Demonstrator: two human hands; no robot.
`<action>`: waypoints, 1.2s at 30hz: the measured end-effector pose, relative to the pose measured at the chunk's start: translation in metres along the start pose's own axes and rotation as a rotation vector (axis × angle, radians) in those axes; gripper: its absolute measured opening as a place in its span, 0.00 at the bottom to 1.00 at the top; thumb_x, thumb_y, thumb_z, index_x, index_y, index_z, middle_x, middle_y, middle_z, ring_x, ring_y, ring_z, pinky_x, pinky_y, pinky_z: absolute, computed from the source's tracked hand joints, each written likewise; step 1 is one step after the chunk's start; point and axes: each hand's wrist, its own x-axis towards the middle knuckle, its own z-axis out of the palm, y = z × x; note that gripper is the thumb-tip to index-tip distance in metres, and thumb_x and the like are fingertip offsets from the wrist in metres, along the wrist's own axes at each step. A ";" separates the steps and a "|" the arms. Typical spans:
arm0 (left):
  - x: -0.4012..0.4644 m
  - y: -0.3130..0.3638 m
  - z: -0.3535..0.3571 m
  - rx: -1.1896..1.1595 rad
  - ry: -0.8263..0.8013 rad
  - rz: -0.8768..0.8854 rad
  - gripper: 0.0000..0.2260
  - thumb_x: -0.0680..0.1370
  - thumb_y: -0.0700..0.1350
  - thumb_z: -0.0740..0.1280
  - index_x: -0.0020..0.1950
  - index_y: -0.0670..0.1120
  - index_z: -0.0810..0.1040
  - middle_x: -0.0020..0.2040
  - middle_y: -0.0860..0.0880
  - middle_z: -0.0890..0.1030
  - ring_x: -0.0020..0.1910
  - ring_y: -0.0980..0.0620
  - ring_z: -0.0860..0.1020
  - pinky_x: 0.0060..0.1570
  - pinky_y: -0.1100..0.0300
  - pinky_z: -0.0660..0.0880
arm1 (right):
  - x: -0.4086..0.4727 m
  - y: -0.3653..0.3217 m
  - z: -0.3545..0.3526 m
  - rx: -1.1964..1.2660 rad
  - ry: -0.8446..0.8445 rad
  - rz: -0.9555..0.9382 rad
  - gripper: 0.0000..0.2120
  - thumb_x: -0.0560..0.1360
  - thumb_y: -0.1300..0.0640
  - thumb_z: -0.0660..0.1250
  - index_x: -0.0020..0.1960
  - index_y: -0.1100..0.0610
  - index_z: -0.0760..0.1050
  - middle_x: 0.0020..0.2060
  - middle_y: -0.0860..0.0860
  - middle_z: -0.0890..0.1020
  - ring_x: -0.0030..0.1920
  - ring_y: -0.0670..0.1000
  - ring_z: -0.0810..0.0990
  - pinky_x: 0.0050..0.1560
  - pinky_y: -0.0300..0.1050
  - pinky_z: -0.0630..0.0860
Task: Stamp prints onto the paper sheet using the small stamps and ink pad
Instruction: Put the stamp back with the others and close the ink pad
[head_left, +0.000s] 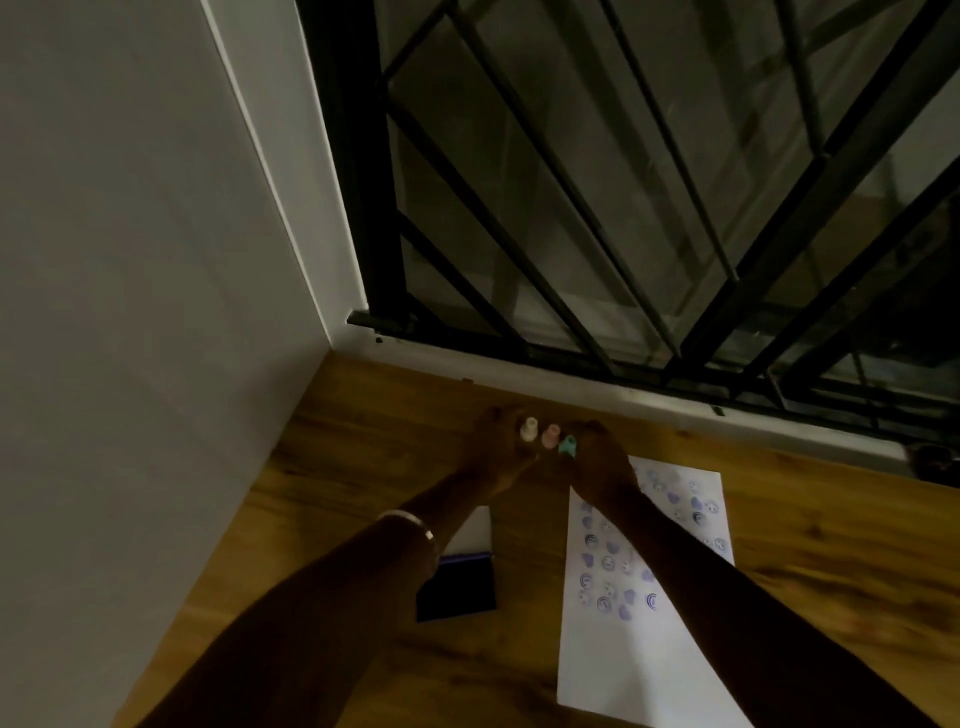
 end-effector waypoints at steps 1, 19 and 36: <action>0.003 0.001 0.000 0.004 0.017 -0.009 0.26 0.75 0.46 0.70 0.71 0.46 0.67 0.69 0.43 0.70 0.66 0.44 0.71 0.63 0.48 0.74 | 0.002 0.001 0.000 0.005 0.011 0.005 0.14 0.74 0.56 0.68 0.59 0.57 0.74 0.56 0.57 0.77 0.54 0.56 0.77 0.51 0.43 0.74; 0.012 0.000 -0.004 0.110 0.067 -0.004 0.22 0.75 0.44 0.70 0.68 0.43 0.70 0.67 0.41 0.70 0.64 0.42 0.72 0.64 0.48 0.73 | 0.011 0.007 -0.003 0.042 -0.038 -0.072 0.26 0.71 0.52 0.73 0.65 0.58 0.70 0.60 0.58 0.76 0.60 0.58 0.74 0.60 0.53 0.75; -0.109 -0.051 -0.050 0.056 0.249 -0.297 0.16 0.83 0.43 0.55 0.65 0.37 0.74 0.64 0.38 0.76 0.62 0.41 0.75 0.63 0.52 0.71 | -0.074 -0.052 0.018 0.161 -0.097 0.086 0.11 0.82 0.57 0.56 0.58 0.59 0.74 0.53 0.57 0.79 0.50 0.54 0.78 0.49 0.47 0.75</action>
